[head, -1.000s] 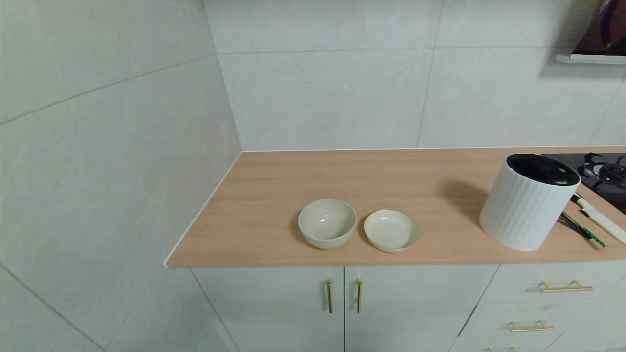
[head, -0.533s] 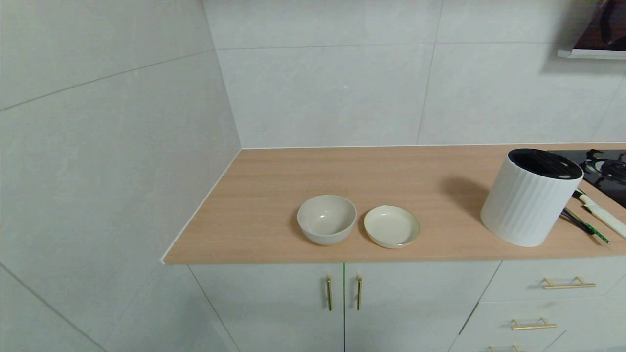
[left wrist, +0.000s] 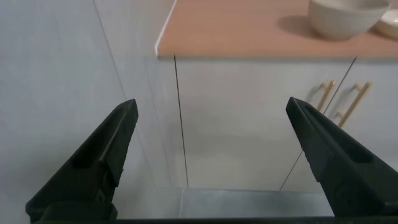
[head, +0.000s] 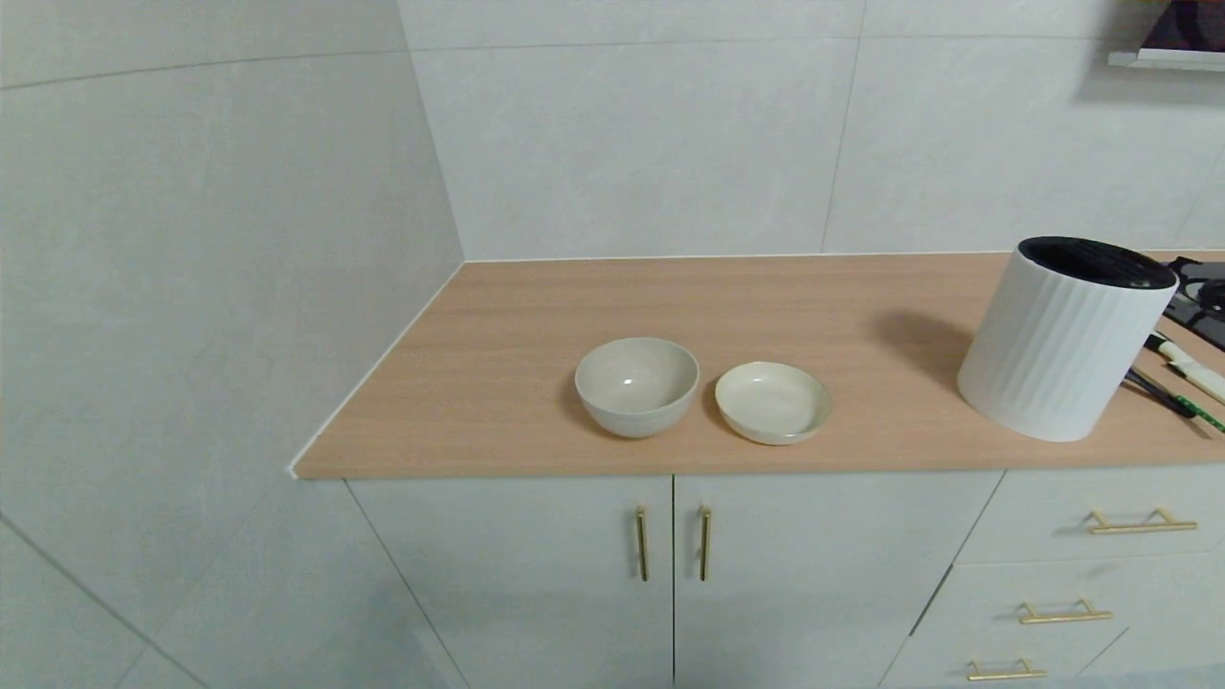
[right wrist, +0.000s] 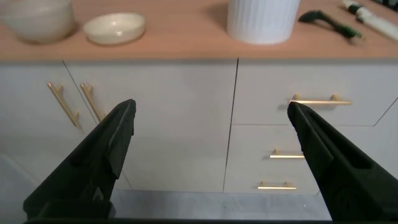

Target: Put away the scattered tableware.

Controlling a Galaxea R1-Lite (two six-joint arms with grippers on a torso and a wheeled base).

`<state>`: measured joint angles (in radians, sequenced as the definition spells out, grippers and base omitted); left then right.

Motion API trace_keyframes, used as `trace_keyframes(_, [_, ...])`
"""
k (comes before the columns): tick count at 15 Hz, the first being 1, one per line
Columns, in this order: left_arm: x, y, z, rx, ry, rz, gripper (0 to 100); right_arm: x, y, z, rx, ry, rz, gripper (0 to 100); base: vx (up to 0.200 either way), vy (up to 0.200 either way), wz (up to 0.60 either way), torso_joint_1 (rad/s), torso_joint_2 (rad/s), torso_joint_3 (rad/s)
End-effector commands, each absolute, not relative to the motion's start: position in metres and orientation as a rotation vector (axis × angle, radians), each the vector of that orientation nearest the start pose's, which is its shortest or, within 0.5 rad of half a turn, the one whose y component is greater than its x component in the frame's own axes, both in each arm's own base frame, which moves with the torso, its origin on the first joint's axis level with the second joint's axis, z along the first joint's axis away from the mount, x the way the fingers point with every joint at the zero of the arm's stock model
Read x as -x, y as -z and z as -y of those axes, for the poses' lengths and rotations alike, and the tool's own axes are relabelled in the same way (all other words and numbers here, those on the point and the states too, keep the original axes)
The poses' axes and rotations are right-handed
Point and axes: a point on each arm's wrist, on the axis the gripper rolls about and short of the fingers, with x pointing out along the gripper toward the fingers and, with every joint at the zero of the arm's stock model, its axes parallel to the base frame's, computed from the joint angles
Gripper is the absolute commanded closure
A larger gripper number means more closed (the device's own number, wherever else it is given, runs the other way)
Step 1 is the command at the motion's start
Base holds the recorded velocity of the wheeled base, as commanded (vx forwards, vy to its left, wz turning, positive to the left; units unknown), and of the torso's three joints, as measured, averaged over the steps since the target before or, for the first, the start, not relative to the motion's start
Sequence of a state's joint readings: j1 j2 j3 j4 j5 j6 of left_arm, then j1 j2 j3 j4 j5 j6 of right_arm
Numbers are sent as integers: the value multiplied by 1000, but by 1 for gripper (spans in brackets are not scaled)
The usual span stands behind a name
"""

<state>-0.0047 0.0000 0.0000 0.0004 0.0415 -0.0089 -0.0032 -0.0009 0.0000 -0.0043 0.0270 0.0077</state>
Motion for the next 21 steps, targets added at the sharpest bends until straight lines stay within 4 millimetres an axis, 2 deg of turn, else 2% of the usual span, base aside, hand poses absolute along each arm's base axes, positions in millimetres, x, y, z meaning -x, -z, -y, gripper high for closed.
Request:
trace_keyframes(1, [23,-75,-1,9,-37,0,0,23,-76,-1,-8,-25,5,0,0,0,0,-246,540,276])
trace_keyframes(12, [23,-75,-1,9,-37,0,0,23,-76,-1,-8,-25,5,0,0,0,0,-214,502,287])
trace_keyframes(21, [23,-75,-1,12,-37,0,0,23,-76,-1,-8,-25,5,0,0,0,0,-160,462,301])
